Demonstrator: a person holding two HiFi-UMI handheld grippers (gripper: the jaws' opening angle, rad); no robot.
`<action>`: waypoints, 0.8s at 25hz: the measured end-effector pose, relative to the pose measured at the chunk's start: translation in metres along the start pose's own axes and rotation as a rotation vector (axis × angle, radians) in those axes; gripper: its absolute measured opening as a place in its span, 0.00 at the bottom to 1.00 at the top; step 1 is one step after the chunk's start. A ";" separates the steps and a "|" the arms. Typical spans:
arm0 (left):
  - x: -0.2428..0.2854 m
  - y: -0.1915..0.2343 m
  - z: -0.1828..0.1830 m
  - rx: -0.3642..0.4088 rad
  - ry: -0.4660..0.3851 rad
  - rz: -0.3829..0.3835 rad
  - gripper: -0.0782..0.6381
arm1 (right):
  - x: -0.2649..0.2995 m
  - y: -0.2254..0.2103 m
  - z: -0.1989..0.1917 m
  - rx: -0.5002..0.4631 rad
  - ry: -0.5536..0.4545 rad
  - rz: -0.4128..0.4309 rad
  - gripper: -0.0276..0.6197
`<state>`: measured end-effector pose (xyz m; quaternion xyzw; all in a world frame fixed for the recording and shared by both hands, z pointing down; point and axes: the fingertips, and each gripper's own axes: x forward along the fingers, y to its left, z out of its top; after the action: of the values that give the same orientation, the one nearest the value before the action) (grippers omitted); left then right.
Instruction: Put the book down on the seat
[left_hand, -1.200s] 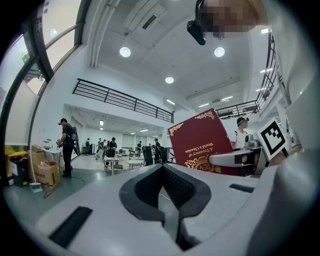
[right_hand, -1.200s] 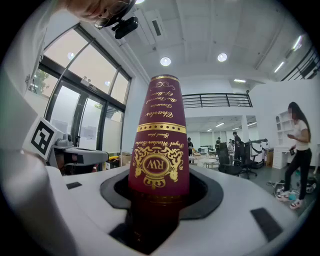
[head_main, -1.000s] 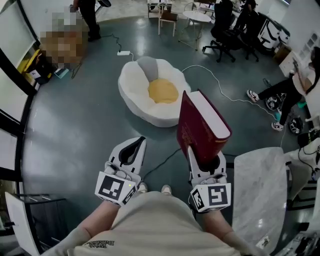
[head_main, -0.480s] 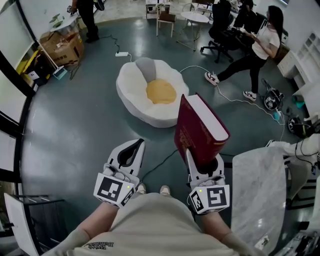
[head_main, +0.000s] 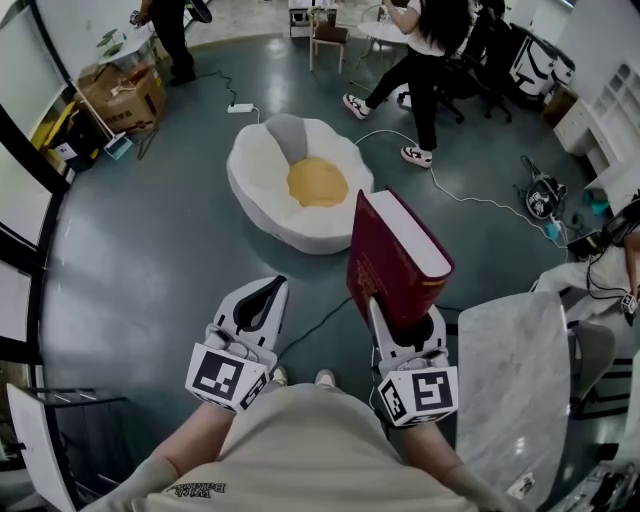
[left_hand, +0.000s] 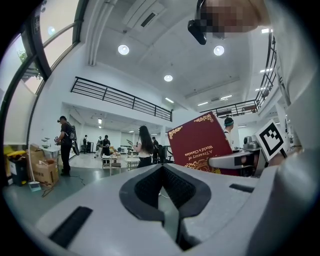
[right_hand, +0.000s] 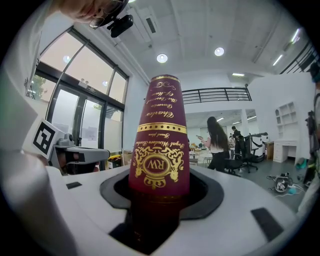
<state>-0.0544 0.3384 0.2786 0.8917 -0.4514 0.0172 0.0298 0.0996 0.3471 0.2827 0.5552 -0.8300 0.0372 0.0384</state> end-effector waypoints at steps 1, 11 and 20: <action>0.001 -0.003 -0.001 0.001 0.002 0.001 0.11 | -0.001 -0.003 -0.001 0.000 0.000 0.001 0.38; 0.019 -0.032 0.001 0.017 0.007 0.019 0.11 | -0.013 -0.034 -0.002 0.008 -0.002 0.031 0.38; 0.037 -0.053 0.001 0.035 0.008 0.049 0.11 | -0.019 -0.069 -0.005 0.019 -0.008 0.045 0.38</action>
<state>0.0099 0.3398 0.2774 0.8805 -0.4728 0.0296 0.0155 0.1705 0.3389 0.2872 0.5367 -0.8421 0.0439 0.0290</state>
